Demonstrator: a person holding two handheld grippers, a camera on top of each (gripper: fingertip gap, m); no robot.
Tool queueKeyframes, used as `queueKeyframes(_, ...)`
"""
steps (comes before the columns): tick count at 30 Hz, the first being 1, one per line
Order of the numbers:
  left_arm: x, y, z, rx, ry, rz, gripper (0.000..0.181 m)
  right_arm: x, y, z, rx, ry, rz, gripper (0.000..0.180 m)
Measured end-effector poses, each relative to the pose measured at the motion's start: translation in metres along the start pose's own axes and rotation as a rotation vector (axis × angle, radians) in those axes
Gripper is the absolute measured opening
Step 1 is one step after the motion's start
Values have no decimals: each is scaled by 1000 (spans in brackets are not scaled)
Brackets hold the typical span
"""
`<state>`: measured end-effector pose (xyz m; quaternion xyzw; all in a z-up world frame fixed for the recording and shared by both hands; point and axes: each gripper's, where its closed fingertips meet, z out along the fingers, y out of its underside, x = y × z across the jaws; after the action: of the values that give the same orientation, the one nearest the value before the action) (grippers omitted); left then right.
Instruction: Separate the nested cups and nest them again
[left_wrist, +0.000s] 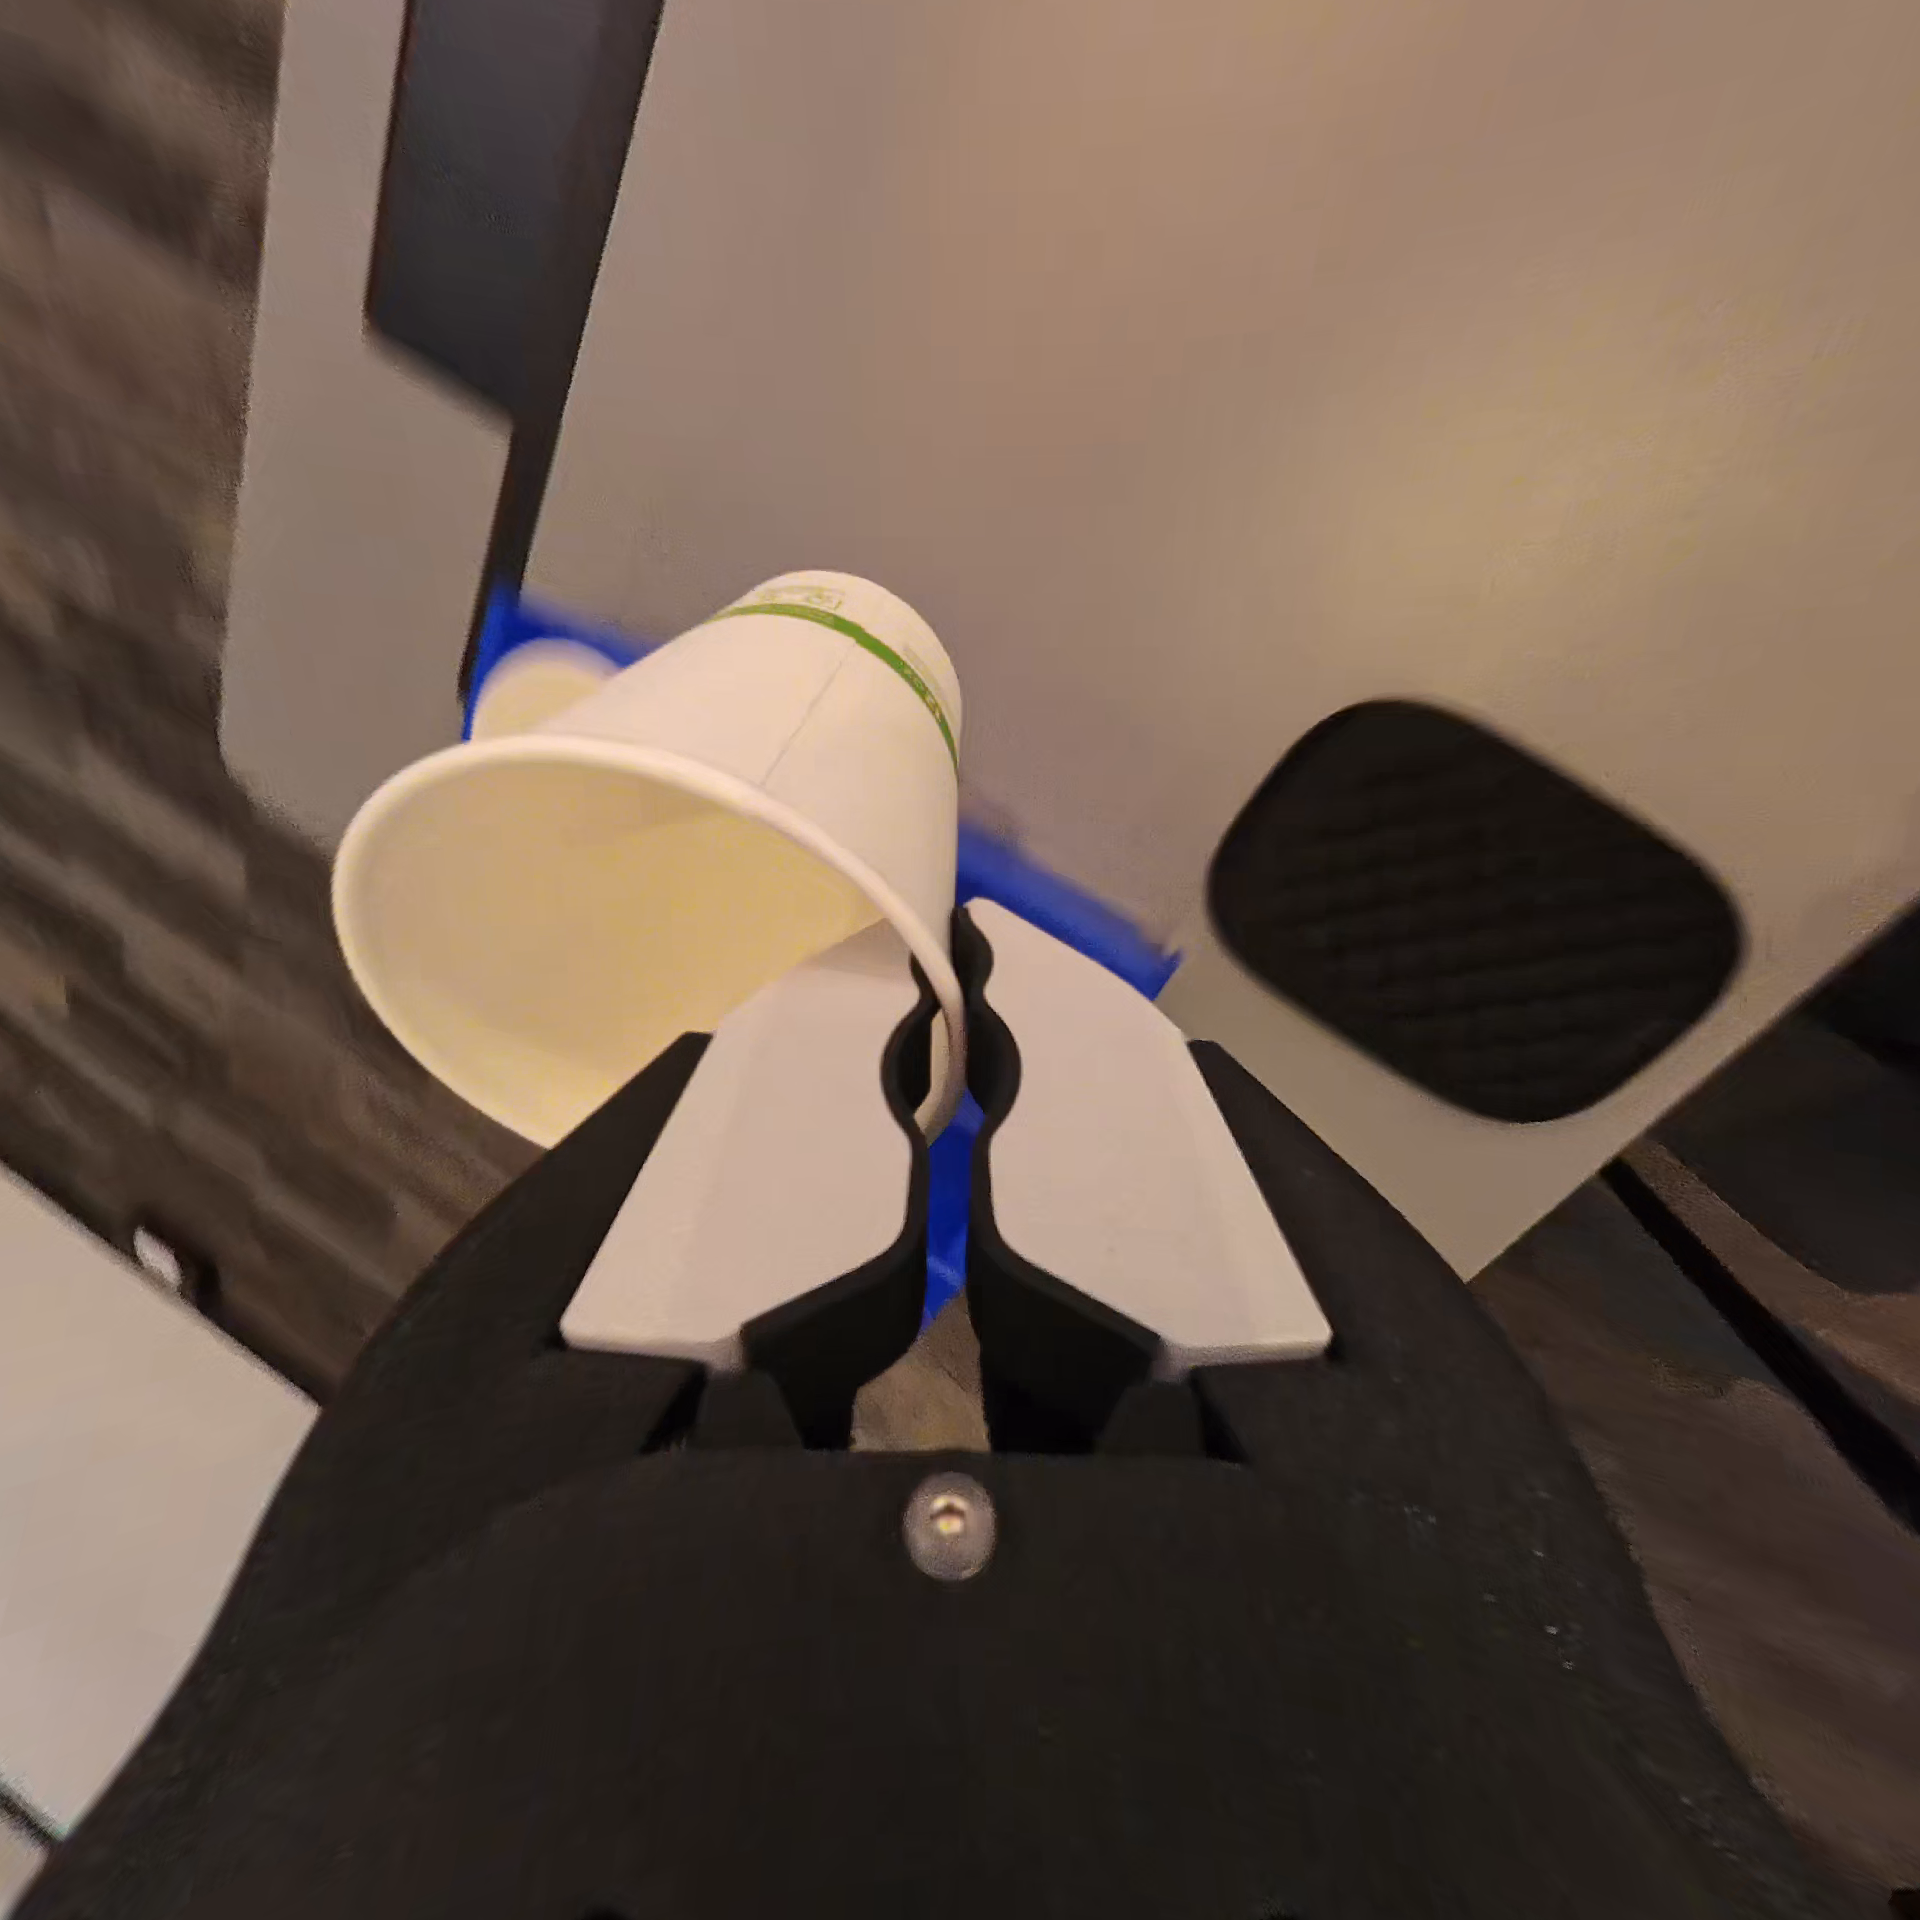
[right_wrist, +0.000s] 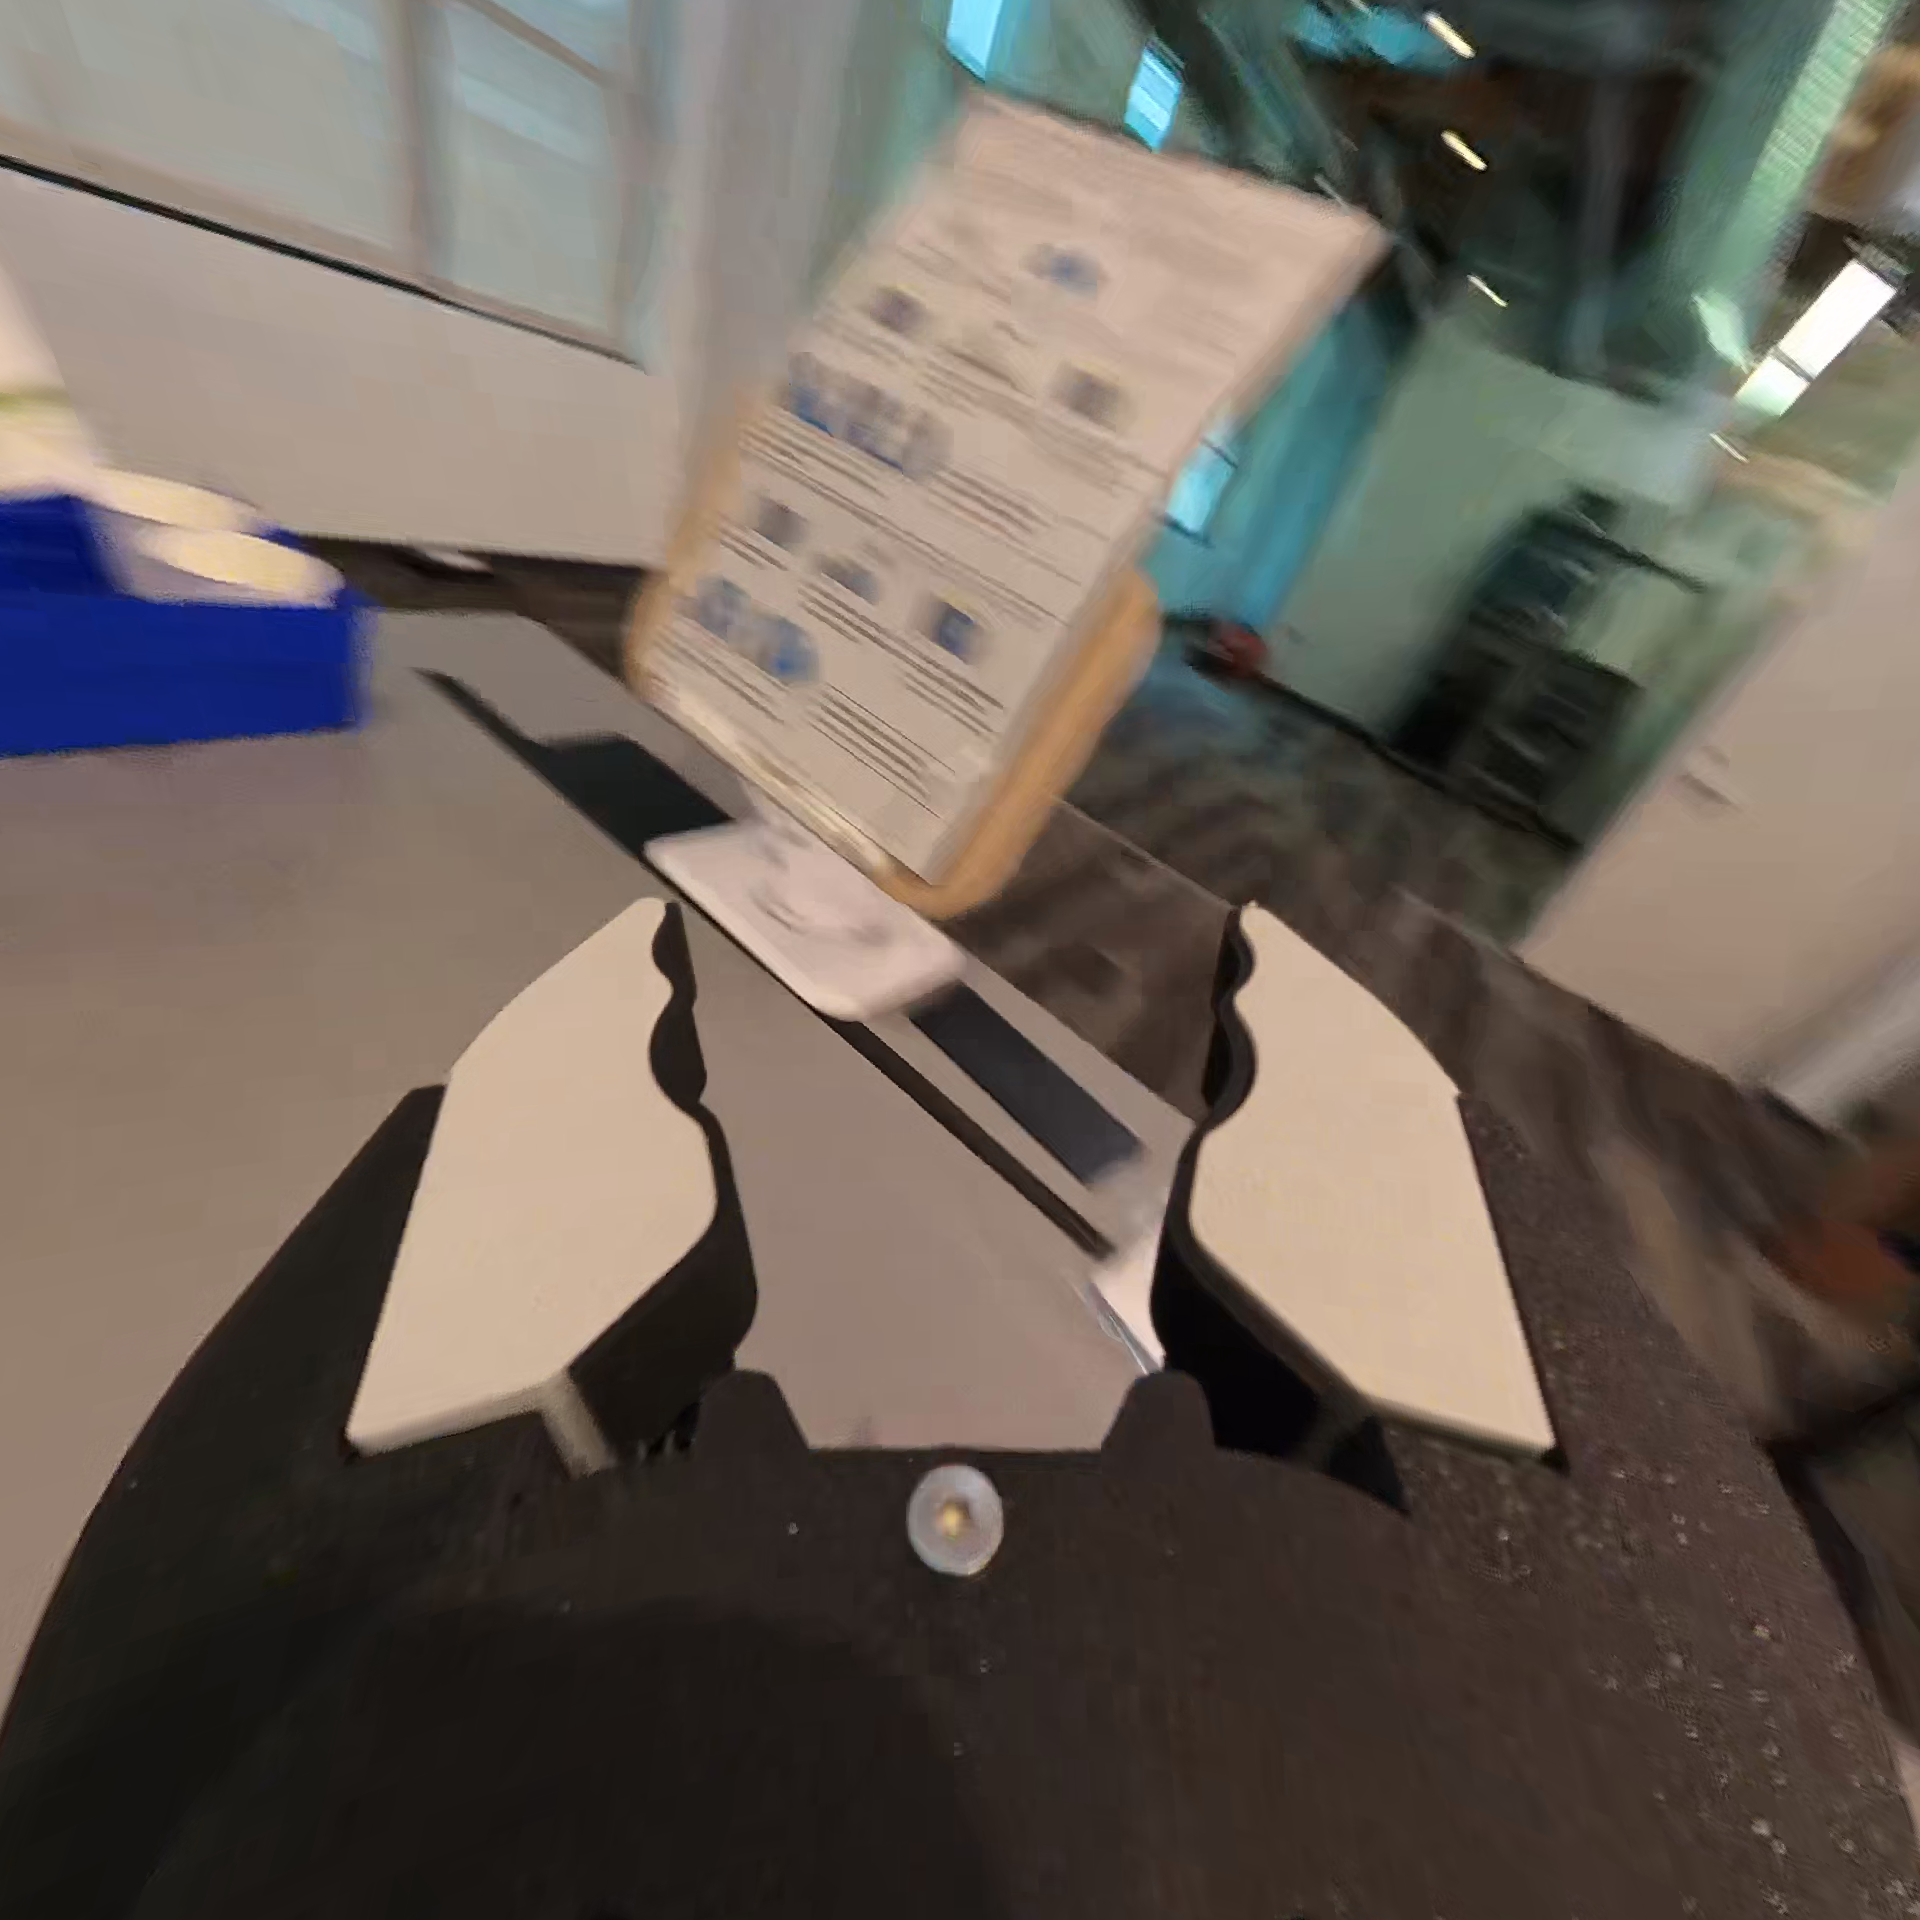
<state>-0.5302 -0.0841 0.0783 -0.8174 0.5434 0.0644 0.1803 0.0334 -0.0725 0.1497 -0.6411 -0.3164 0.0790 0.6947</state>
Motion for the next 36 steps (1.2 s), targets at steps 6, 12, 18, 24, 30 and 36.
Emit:
queueKeyframes(6,109,-125,-18,169,186,421,0,-171,-59,65,180,-596,68,96)
queueKeyframes(12,195,-176,-2,165,271,748,0,-261,-53,71,123,-1019,272,106)
queueKeyframes(18,225,-193,6,144,307,855,0,-289,-31,65,-17,-1196,311,115)
queueKeyframes(24,231,-196,8,144,327,873,0,-315,-17,57,-97,-1295,234,104)
queueKeyframes(30,236,-192,10,130,327,891,0,-322,-21,58,-117,-1360,359,98)
queueKeyframes(36,237,-193,7,136,325,871,2,-321,-24,59,-93,-1404,400,91)
